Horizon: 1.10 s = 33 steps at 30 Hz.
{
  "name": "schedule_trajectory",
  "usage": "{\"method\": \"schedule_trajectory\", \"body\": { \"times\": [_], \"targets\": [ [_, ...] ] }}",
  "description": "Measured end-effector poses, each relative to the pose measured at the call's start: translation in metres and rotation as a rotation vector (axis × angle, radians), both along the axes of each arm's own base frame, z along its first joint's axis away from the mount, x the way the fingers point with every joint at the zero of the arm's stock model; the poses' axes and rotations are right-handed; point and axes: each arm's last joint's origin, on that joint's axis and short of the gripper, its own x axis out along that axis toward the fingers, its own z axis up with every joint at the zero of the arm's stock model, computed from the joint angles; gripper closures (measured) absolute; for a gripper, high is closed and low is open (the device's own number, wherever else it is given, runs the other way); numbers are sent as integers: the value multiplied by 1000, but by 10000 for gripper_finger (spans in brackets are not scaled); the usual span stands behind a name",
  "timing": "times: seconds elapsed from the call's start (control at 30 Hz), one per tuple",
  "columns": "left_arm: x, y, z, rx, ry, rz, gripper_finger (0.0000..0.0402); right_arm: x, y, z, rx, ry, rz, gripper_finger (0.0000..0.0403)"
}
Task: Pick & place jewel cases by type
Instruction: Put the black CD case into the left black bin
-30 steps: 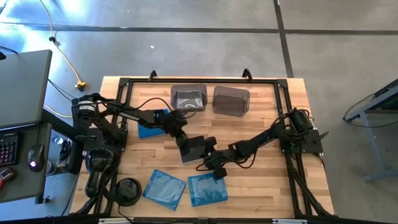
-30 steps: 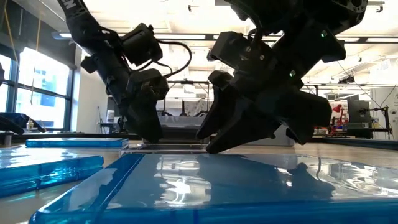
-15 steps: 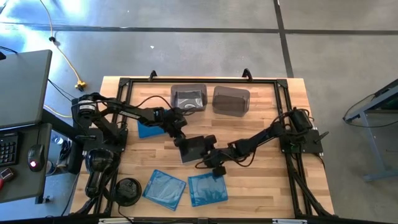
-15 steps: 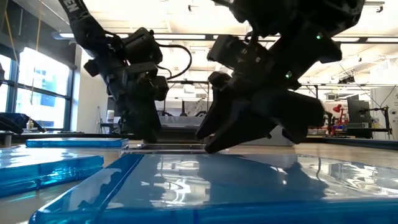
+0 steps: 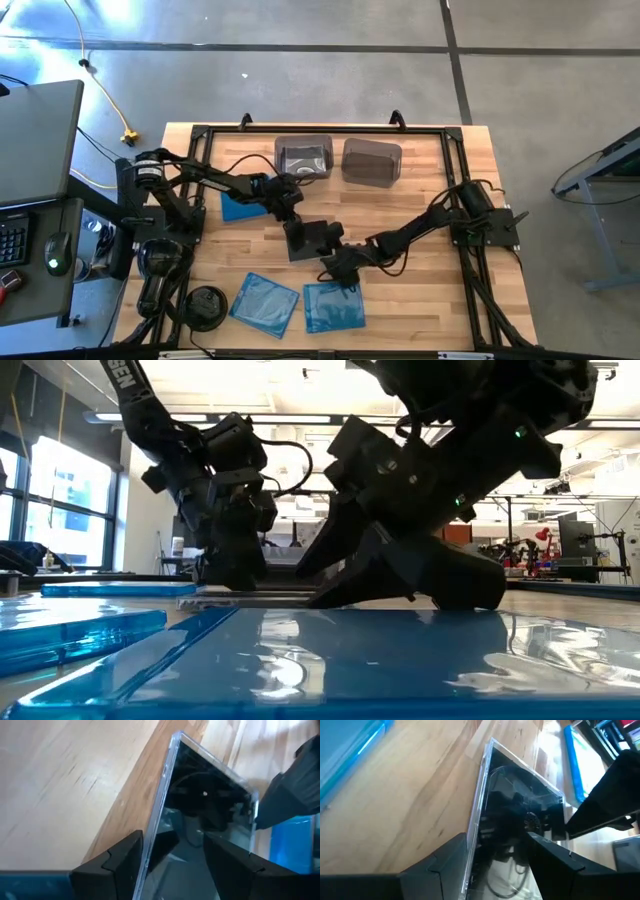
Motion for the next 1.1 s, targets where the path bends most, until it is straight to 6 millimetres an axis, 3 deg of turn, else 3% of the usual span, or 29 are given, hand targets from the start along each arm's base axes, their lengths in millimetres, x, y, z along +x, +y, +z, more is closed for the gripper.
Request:
{"method": "schedule_trajectory", "body": {
  "times": [0.37,0.7,1.1],
  "targets": [
    [4,-2,3,-137,-38,10,192,-1,-7,-3,-4,31,-57,206],
    [5,-2,5,-146,-61,-4,192,-7,-7,12,-53,39,-50,206],
    [16,9,44,-20,-154,-4,192,-7,-11,14,-120,33,-107,206]
  ]
}}
